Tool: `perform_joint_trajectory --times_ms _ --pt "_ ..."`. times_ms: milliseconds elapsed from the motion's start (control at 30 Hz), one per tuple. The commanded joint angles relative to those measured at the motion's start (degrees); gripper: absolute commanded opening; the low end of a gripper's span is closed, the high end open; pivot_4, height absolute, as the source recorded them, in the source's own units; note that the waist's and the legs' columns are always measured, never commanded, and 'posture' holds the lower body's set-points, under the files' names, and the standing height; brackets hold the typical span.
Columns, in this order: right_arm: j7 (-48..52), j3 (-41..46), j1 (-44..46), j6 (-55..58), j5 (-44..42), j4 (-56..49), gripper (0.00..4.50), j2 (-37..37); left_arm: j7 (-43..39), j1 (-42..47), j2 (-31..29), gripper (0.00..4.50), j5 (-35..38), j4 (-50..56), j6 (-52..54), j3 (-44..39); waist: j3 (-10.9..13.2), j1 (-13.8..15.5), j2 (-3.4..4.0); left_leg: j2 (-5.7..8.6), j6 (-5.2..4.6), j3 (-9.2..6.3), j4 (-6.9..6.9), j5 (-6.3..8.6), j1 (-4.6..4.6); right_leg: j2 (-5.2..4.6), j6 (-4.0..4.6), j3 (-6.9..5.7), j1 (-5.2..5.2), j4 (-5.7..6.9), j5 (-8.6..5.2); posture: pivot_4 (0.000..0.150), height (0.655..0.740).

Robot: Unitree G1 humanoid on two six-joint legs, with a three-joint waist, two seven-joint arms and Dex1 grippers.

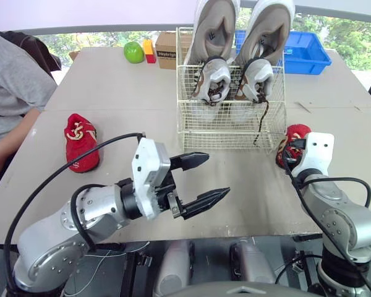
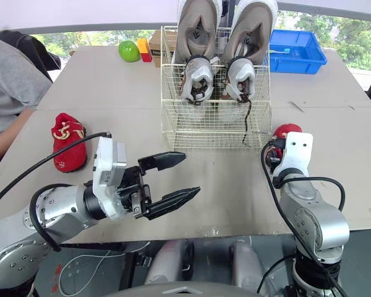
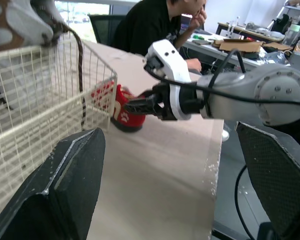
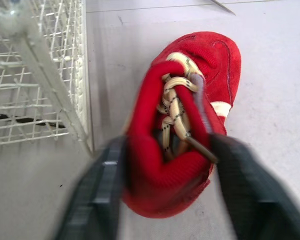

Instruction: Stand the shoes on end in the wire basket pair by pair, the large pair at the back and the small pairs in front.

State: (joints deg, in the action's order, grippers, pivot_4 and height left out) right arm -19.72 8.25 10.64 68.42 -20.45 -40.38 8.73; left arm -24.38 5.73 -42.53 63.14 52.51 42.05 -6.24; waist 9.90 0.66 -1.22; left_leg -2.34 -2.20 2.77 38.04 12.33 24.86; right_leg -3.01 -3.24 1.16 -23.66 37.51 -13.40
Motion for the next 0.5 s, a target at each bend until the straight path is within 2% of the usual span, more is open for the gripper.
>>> perform_joint_trajectory --times_ms 33,167,267,367,433,500 --pt "1.3 1.5 -0.7 -0.3 2.2 -1.0 0.03 0.4 1.2 1.5 0.0 4.50 0.7 0.3 -0.2 0.8 0.0 0.0 0.00 0.00 0.00 0.00 -0.01 0.00 0.01 0.00 0.00 0.00 0.00 -0.02 0.00 0.150 0.7400" --pt "7.7 3.1 -3.1 0.5 1.9 -3.3 0.03 7.0 1.5 0.9 1.1 4.50 0.3 -0.1 -0.8 1.7 0.0 0.2 0.01 0.02 0.00 0.01 -0.15 0.00 0.01 0.00 0.00 0.00 0.00 -0.16 0.00 0.150 0.7400" --pt "18.4 9.1 -7.0 -0.7 -0.5 -4.7 0.03 18.3 0.8 0.6 1.7 4.50 0.7 -1.3 -1.3 2.0 0.0 0.3 0.05 0.06 0.00 0.02 -0.37 0.00 0.03 -0.03 0.00 -0.02 0.04 -0.45 0.01 0.150 0.7400" --pt "36.2 18.3 -14.1 -3.8 -5.8 -4.6 0.03 32.5 0.5 1.9 2.6 4.50 3.2 -3.6 -0.7 2.1 0.1 0.4 0.10 0.14 -0.01 0.05 -0.56 -0.01 0.05 -0.10 -0.01 0.00 0.05 -0.67 0.01 0.150 0.7400" --pt "51.1 24.8 -22.9 -6.9 -8.0 -4.5 0.03 42.3 0.3 3.9 3.0 4.50 6.8 -6.5 0.2 1.8 0.1 0.2 0.10 0.16 -0.02 0.04 -0.64 -0.01 0.05 -0.05 -0.02 -0.01 0.06 -0.76 0.00 0.150 0.7400" --pt "67.3 32.1 -31.8 -14.3 -8.2 -4.6 0.03 48.8 -1.7 6.0 2.2 4.50 10.7 -9.9 1.9 1.3 0.1 0.2 0.14 0.18 -0.02 0.04 -0.71 0.00 0.00 0.06 -0.03 -0.01 0.07 -0.75 -0.01 0.150 0.7400"
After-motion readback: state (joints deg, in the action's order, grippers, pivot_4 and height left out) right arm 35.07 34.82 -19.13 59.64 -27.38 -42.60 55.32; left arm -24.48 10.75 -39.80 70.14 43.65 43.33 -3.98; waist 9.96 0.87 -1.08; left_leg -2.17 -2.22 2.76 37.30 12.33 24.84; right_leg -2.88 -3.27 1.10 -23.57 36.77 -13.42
